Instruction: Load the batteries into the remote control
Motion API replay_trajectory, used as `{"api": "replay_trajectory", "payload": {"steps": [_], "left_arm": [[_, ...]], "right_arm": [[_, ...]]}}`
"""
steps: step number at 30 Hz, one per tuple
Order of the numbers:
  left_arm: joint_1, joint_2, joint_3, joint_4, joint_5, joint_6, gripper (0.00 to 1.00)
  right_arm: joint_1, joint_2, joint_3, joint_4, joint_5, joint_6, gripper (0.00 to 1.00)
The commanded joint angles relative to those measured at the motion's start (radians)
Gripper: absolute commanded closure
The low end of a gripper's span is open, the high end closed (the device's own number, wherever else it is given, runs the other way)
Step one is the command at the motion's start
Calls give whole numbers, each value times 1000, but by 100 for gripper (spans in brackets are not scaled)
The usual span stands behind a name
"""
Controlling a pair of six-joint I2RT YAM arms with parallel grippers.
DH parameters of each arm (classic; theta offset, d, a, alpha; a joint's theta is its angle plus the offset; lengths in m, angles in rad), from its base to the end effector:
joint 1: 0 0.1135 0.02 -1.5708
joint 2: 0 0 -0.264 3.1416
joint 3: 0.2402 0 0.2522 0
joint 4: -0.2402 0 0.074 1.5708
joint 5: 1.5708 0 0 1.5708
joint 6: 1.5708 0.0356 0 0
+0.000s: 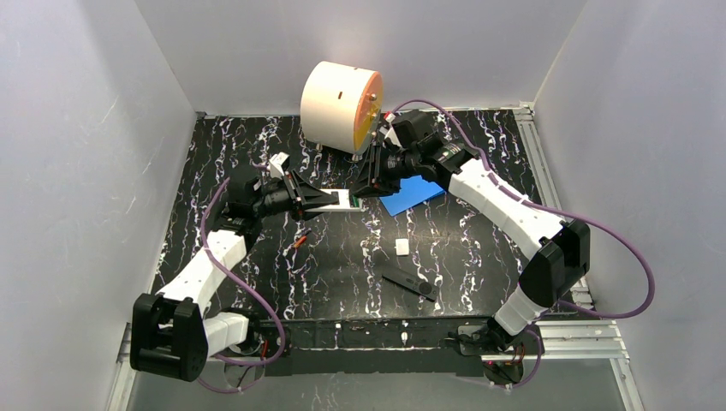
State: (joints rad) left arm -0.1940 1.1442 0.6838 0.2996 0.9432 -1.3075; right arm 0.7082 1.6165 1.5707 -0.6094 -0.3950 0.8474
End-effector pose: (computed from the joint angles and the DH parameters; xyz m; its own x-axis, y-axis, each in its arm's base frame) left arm 0.2403 -0.0766 0.2836 -0.9072 -0.3996 -0.1318 0.0818 0.1397 -0.9868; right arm 0.2677 0.2473 0.3608 -0.9301 0.1144 -0.3491 -0.2039 0.6298 0.7496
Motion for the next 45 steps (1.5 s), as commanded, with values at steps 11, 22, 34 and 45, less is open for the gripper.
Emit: {"api": "replay_trajectory", "payload": {"steps": [11, 22, 34, 45], "left_arm": [[-1, -2, 67, 13, 75, 58, 100], [1, 0, 60, 13, 60, 73, 100], [0, 13, 49, 13, 35, 82, 100], [1, 28, 54, 13, 26, 84, 100]], "right_arm": [[37, 37, 35, -58, 37, -97, 68], [39, 17, 47, -60, 90, -79, 81], [14, -44, 74, -68, 128, -54, 81], [11, -32, 32, -47, 23, 6, 78]]}}
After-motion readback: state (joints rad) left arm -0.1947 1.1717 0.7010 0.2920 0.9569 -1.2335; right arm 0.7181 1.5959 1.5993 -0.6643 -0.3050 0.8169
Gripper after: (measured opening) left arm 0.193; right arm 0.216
